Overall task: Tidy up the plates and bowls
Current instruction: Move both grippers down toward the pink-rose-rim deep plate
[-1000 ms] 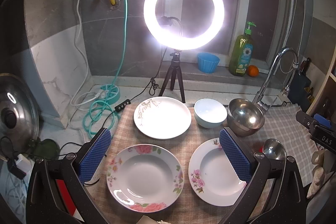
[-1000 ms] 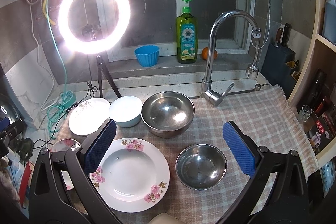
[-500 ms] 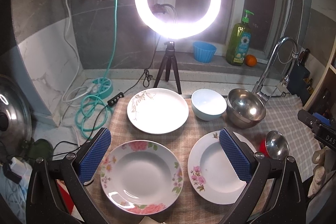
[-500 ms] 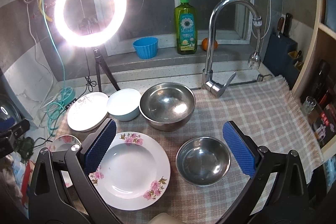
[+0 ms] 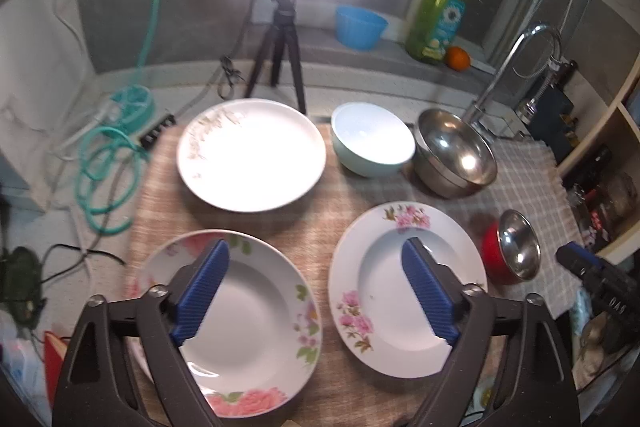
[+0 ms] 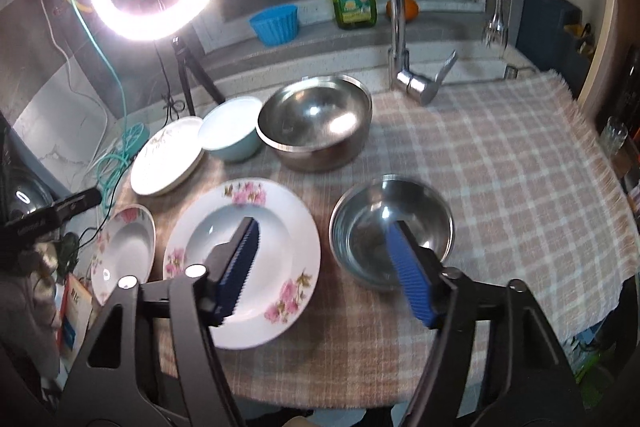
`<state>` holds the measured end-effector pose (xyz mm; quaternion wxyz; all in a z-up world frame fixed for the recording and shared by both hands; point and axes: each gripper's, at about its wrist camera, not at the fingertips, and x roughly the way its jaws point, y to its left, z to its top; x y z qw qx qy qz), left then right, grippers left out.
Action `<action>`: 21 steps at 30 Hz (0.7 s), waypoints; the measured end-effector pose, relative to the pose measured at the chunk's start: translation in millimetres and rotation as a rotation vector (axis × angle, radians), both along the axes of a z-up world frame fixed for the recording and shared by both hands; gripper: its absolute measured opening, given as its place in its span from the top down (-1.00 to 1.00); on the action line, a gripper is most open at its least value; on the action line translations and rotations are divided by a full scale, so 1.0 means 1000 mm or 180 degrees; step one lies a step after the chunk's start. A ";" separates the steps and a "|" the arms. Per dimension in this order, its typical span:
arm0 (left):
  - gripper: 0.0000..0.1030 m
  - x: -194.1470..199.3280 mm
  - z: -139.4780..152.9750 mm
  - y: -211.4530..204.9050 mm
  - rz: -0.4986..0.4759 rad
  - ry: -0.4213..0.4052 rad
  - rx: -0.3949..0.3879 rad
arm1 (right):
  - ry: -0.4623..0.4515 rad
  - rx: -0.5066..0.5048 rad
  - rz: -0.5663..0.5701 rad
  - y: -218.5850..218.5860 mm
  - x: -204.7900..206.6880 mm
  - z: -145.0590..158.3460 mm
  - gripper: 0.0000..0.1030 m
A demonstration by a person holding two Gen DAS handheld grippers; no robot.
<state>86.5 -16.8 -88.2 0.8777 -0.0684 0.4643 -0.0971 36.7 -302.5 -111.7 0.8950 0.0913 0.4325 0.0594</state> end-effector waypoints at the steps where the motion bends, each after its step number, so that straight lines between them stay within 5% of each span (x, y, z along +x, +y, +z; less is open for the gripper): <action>1: -0.32 0.004 -0.004 -0.001 -0.0048 0.0078 -0.0038 | 0.0064 0.0035 0.0032 0.000 -0.002 -0.006 -0.07; 5: 0.00 0.019 -0.024 -0.008 -0.0249 0.0306 -0.0090 | 0.0336 0.0245 0.0109 0.001 -0.009 -0.027 0.09; 21: 0.33 0.060 -0.067 -0.026 -0.0639 0.0809 -0.0176 | 0.0922 0.0933 0.0073 0.007 -0.001 -0.094 0.33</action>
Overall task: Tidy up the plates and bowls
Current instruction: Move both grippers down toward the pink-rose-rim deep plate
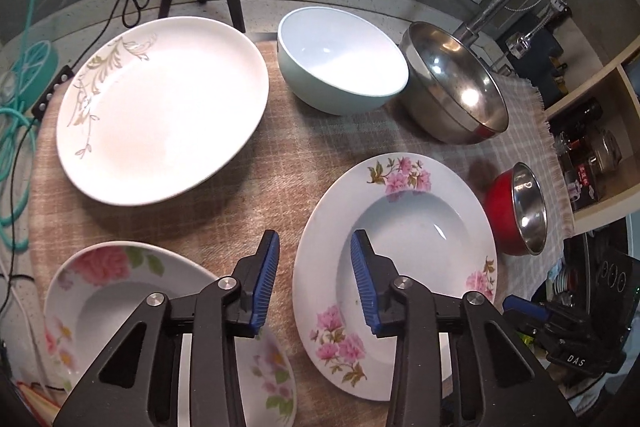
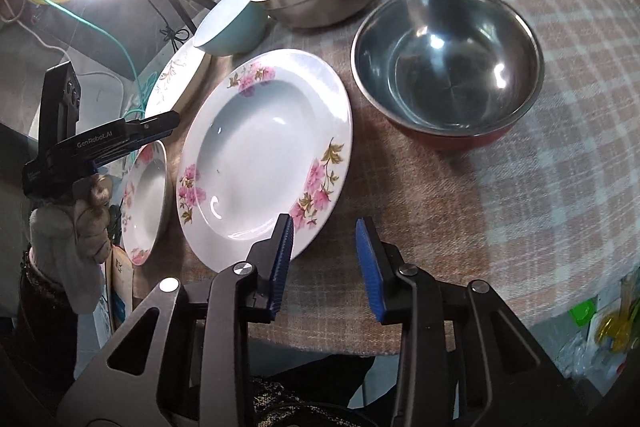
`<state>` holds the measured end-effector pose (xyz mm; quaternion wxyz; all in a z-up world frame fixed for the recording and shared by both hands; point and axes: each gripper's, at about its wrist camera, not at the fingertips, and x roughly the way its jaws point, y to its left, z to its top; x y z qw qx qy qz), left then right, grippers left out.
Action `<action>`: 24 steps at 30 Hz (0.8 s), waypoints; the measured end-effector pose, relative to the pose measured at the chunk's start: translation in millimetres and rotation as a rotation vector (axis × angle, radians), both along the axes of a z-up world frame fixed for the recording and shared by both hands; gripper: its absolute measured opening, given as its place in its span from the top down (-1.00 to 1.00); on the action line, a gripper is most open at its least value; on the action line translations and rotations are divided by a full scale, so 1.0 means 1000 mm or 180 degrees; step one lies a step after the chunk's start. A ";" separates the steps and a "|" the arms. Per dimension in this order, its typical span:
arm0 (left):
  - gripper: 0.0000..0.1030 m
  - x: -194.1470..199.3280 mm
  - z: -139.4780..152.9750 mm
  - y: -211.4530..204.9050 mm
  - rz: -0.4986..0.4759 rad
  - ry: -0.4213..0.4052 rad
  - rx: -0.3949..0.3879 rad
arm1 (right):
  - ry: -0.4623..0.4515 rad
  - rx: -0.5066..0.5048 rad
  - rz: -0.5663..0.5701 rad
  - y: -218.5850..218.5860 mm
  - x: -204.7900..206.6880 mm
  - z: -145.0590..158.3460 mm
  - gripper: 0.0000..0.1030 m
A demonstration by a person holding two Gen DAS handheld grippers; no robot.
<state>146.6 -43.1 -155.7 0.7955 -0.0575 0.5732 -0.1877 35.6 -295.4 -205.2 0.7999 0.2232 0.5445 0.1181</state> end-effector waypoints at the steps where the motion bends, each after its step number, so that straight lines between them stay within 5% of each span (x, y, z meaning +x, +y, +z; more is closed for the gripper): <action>1: 0.33 0.001 -0.001 0.000 -0.0005 0.0016 -0.0012 | 0.0021 0.0017 -0.0014 -0.001 0.001 -0.002 0.34; 24: 0.48 0.016 -0.018 -0.003 -0.0033 0.0198 -0.0115 | 0.0142 0.0212 0.0025 -0.002 0.021 -0.018 0.70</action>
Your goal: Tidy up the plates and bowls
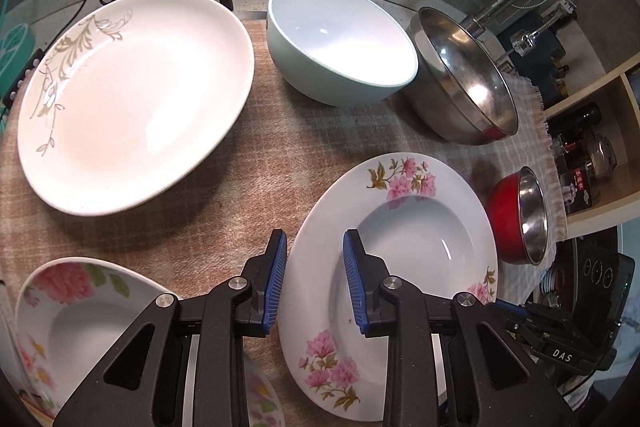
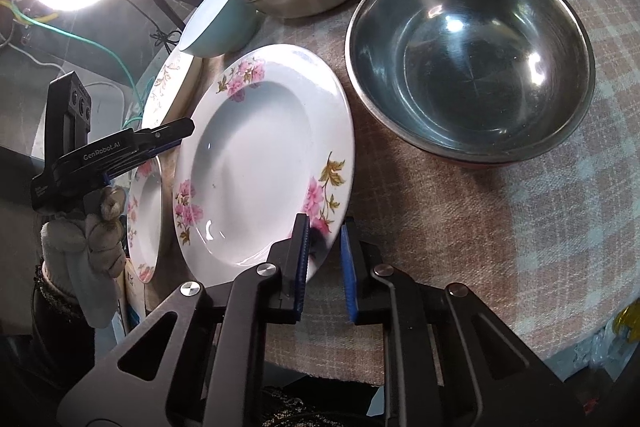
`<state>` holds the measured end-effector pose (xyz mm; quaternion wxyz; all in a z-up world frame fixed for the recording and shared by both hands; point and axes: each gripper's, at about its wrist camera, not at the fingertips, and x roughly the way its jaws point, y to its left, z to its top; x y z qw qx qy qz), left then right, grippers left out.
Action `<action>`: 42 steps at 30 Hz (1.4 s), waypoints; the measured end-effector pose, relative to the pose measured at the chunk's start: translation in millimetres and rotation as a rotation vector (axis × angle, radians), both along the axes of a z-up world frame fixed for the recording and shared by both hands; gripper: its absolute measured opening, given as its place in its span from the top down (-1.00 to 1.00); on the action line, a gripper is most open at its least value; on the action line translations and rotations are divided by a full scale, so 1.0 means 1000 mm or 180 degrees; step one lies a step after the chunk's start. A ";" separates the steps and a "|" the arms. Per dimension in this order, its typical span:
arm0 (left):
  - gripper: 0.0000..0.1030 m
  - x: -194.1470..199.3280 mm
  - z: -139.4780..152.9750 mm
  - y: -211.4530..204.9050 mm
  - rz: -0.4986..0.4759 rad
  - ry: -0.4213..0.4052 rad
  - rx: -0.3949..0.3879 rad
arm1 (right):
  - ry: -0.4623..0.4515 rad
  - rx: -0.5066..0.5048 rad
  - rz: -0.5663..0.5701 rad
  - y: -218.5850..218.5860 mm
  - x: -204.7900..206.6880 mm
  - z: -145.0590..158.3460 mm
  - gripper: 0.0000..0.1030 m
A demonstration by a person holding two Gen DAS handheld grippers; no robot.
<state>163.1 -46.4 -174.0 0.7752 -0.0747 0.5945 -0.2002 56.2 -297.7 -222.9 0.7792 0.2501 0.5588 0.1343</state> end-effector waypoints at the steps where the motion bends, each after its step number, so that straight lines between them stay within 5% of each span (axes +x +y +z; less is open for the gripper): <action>1: 0.47 0.000 0.000 0.000 0.0000 -0.0002 0.0004 | -0.0003 -0.0021 0.0014 0.001 0.000 0.001 0.70; 42: 0.48 -0.054 0.002 -0.012 0.0007 -0.0074 0.0132 | 0.0080 -0.0201 0.0254 0.006 -0.031 -0.003 0.66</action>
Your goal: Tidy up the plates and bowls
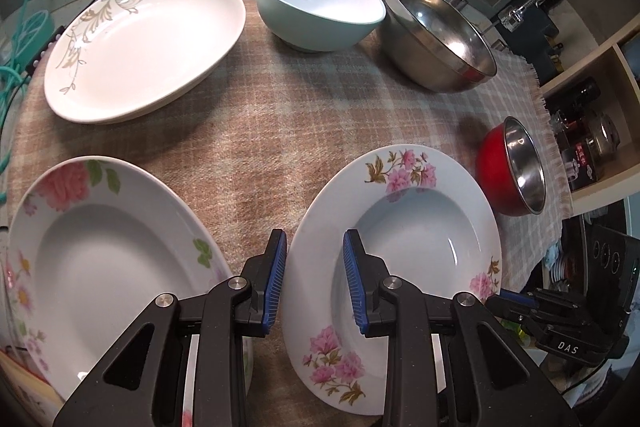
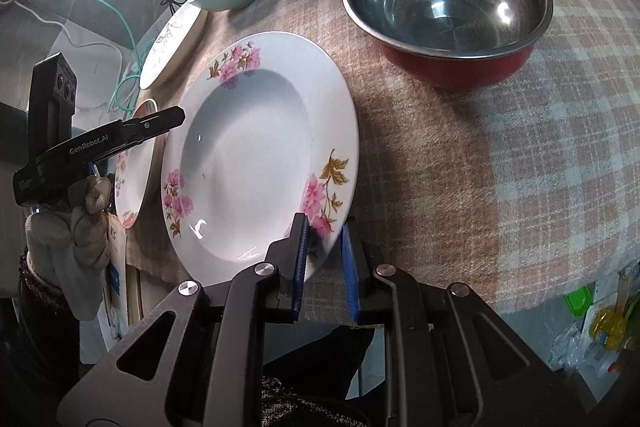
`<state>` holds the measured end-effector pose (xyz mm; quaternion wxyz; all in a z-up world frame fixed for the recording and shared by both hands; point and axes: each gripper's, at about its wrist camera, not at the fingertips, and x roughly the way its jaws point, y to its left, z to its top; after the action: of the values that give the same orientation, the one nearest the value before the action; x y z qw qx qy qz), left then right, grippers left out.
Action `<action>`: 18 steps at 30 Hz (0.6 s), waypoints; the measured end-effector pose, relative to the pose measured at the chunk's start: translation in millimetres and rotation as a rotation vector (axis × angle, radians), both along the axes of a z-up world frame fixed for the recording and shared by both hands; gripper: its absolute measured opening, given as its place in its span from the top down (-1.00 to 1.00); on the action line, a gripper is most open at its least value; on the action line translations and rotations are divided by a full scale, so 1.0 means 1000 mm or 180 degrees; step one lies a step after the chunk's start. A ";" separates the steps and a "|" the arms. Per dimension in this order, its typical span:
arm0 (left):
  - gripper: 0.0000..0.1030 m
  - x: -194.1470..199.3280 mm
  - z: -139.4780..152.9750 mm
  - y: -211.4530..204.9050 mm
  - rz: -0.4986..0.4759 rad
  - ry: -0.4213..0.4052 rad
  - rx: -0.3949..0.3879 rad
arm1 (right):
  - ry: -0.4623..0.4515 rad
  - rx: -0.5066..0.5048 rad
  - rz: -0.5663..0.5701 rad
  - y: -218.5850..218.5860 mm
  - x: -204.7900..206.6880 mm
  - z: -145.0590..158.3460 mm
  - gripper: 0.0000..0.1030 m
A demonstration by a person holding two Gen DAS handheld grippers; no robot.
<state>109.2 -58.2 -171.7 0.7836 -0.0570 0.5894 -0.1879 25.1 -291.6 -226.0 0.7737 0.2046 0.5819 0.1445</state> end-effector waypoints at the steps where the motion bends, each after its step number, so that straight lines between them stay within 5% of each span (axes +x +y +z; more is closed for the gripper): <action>1: 0.48 0.000 0.000 0.000 -0.0006 -0.0005 0.0007 | 0.0001 0.0004 -0.0004 0.000 0.000 0.000 0.66; 14: 0.46 -0.011 0.020 0.002 -0.0048 -0.0229 0.0018 | -0.0234 -0.0370 0.0087 0.002 -0.005 0.021 0.61; 18: 0.27 -0.018 0.035 0.007 0.0021 -0.0365 -0.0014 | -0.0426 -0.0429 0.0057 0.001 -0.005 0.037 -0.08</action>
<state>90.9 -50.7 -137.1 0.8166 -0.0498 0.5430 -0.1895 20.3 -290.3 -189.4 0.8215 0.1368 0.5392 0.1253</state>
